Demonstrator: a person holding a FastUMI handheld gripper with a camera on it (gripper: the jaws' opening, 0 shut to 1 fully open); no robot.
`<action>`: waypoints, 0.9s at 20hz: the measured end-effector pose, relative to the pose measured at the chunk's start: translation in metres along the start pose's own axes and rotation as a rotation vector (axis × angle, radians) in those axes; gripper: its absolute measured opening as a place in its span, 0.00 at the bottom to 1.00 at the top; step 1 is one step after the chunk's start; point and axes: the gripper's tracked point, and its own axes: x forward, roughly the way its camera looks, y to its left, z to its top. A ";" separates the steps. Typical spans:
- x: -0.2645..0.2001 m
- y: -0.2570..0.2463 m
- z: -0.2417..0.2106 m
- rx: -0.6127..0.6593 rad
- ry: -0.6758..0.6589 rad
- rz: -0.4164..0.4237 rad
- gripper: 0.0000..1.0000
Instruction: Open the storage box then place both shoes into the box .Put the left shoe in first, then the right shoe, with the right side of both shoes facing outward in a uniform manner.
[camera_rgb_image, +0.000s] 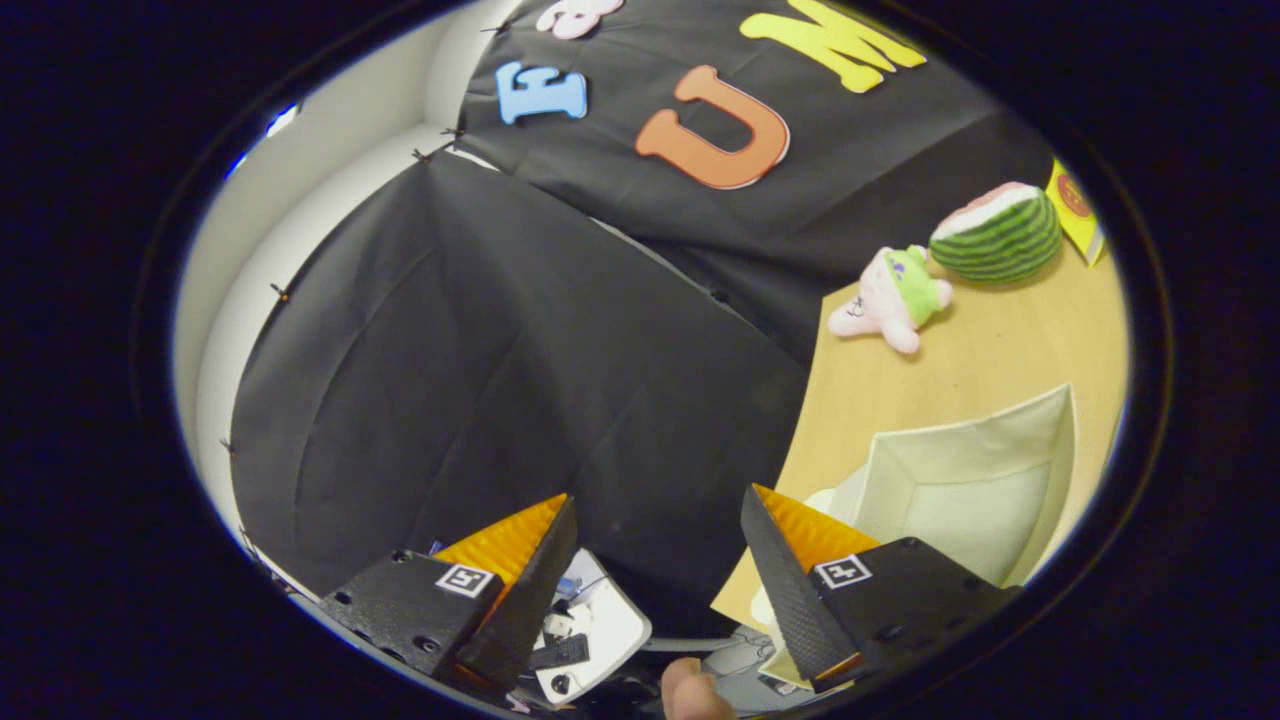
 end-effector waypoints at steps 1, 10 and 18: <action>-0.005 -0.015 0.001 -0.032 0.015 -0.037 1.00; -0.083 -0.135 0.014 -0.215 0.048 -0.348 1.00; -0.203 -0.233 0.032 -0.277 0.095 -0.673 1.00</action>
